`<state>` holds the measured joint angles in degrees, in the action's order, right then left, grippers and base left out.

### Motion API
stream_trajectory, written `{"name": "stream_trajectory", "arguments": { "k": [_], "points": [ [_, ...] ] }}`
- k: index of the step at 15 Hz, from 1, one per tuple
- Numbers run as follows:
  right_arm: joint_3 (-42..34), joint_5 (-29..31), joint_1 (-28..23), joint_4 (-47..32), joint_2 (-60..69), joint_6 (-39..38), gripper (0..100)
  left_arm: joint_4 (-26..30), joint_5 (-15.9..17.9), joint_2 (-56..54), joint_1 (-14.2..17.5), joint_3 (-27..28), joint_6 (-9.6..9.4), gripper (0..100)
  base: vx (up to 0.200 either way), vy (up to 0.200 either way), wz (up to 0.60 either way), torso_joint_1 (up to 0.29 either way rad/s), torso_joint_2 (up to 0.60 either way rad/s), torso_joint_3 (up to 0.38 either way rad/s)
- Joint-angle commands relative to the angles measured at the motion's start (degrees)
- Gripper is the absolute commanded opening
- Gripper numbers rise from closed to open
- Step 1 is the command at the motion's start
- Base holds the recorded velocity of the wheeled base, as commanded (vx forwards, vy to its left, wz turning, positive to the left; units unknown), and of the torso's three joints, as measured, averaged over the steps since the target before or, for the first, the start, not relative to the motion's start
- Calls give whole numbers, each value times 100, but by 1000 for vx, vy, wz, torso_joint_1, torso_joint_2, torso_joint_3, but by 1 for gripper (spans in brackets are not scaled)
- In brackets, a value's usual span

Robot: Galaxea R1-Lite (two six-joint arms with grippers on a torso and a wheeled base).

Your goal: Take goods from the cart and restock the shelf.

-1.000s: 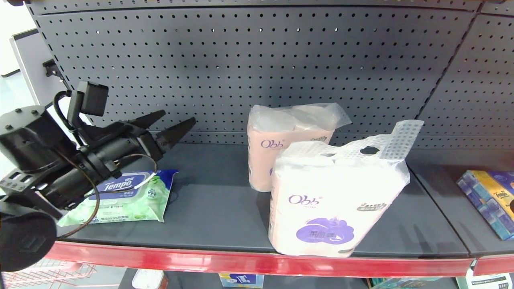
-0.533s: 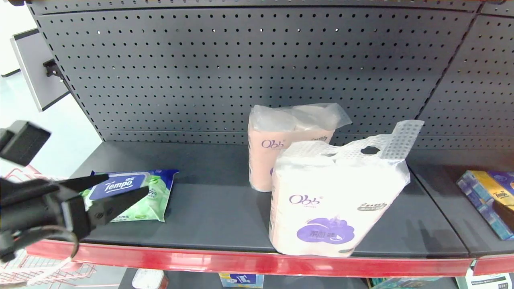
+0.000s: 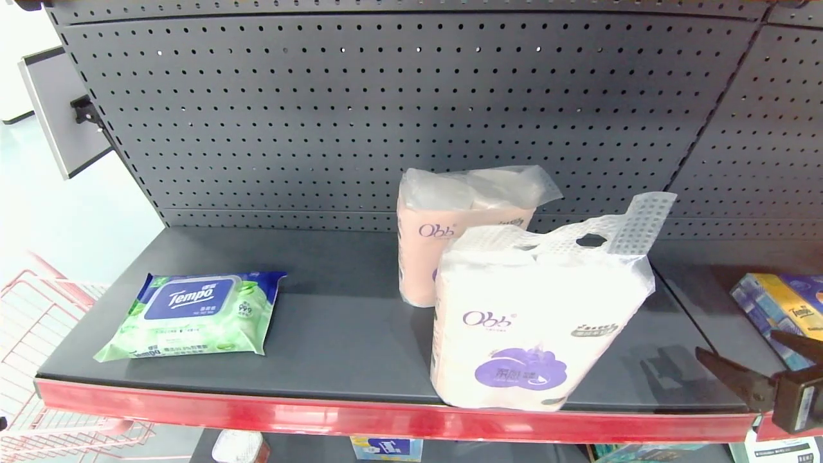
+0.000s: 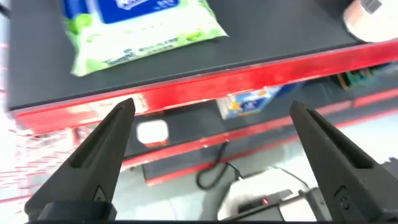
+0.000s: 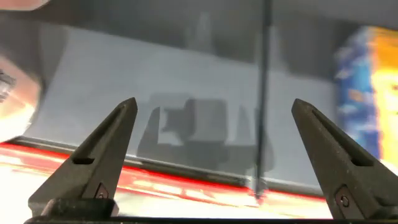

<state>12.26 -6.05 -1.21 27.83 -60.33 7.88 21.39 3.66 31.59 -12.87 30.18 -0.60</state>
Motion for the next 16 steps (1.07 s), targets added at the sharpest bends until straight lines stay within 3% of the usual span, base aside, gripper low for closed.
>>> {"name": "stream_trajectory", "arguments": {
  "k": [1, 4, 6, 16],
  "points": [
    [127, 7, 376, -6, -497, -76, 100, -4, -5, -329, -5, -21, -2, 100, 0, 0, 0, 0, 0, 0],
    [-216, 51, 1386, 3, -629, -278, 100, -30, 3, -372, -5, -30, -11, 100, 0, 0, 0, 0, 0, 0],
    [-233, 112, 1694, 47, -919, -260, 100, -30, 3, -408, -13, -39, -11, 100, 0, 0, 0, 0, 0, 0],
    [505, 482, 2037, 56, -1947, -260, 100, -39, 3, -434, -13, -65, -2, 100, 0, 0, 0, 0, 0, 0]
  ]
}}
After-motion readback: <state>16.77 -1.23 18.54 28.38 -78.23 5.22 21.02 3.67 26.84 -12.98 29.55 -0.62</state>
